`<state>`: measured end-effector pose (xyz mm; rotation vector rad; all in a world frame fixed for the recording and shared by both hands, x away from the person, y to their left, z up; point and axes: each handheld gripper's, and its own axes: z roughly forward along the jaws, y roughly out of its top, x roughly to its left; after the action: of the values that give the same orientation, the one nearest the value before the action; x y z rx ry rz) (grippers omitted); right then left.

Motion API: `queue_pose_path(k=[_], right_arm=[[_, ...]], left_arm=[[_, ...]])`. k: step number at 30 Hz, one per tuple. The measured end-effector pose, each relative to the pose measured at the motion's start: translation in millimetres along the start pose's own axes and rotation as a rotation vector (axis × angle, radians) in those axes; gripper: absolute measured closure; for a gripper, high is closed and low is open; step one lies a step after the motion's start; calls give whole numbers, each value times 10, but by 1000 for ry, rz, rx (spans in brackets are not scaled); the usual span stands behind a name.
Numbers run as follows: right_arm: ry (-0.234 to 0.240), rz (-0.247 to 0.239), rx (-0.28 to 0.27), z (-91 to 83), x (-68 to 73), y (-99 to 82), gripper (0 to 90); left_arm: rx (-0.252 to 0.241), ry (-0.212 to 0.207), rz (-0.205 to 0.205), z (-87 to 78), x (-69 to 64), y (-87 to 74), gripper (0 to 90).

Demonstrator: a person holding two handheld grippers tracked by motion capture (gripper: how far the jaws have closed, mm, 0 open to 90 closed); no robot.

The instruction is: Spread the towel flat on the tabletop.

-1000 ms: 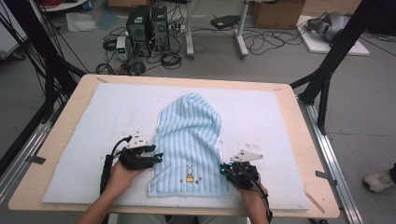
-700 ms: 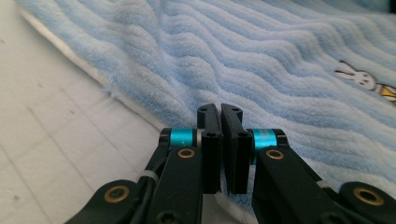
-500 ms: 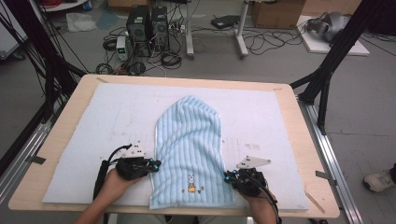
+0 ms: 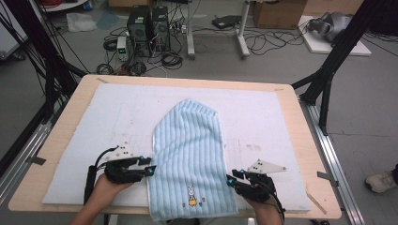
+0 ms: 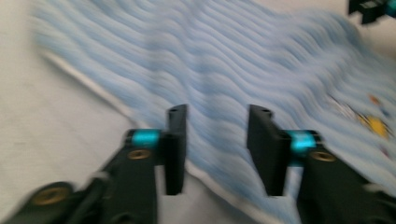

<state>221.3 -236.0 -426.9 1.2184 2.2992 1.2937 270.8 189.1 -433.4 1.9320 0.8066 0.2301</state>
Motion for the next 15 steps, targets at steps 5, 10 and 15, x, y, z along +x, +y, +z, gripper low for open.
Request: queue_pose_path(k=[5, 10, 15], right_arm=[[-92, -6, -30, 157, -18, 118, 588], [-116, -6, -23, 372, -45, 210, 490], [-108, -25, 49, 642, -47, 245, 539]], left_arm=[[-95, 84, -36, -25, 101, 12, 515], [-116, 119, -34, -2, 157, 19, 511], [-131, 134, -35, -1, 193, 24, 486]])
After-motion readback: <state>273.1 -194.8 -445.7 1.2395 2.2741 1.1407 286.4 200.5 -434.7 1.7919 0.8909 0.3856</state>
